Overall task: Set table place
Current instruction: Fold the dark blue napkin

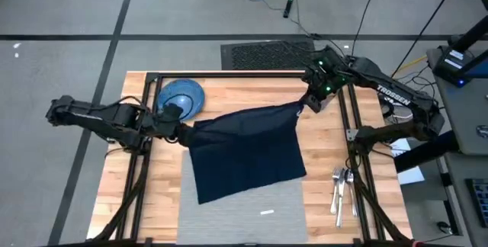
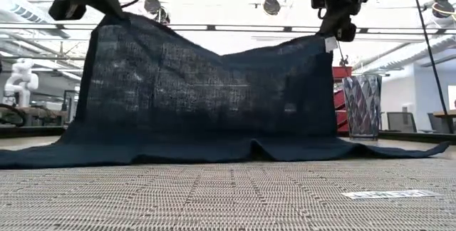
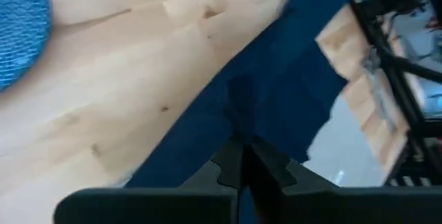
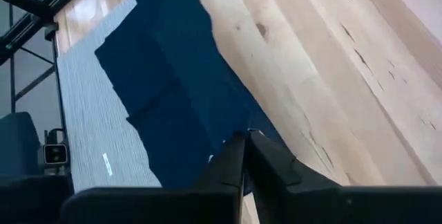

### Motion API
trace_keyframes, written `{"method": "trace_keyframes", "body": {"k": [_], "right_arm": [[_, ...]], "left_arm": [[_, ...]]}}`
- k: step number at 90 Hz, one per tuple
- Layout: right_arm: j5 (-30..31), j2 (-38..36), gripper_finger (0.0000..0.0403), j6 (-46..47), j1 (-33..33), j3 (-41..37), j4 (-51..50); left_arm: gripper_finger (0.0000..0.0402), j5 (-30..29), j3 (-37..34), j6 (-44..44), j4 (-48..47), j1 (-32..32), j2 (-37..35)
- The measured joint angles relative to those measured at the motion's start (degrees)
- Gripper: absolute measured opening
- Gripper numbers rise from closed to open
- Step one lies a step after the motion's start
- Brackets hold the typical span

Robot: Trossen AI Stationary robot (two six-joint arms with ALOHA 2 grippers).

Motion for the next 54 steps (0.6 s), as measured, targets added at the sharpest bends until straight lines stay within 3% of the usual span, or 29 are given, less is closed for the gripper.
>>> {"method": "trace_keyframes", "body": {"k": [39,54], "right_arm": [[-1.5,-0.3,0.0,2.8,9.0,-0.1,-1.8],[-1.3,-0.3,0.0,5.3,13.7,-4.8,-1.0]], "left_arm": [[0.0,2.3,0.0,-6.2,2.9,-8.7,6.9],[0.0,3.4,0.0,-7.7,4.8,-11.4,10.3]]}}
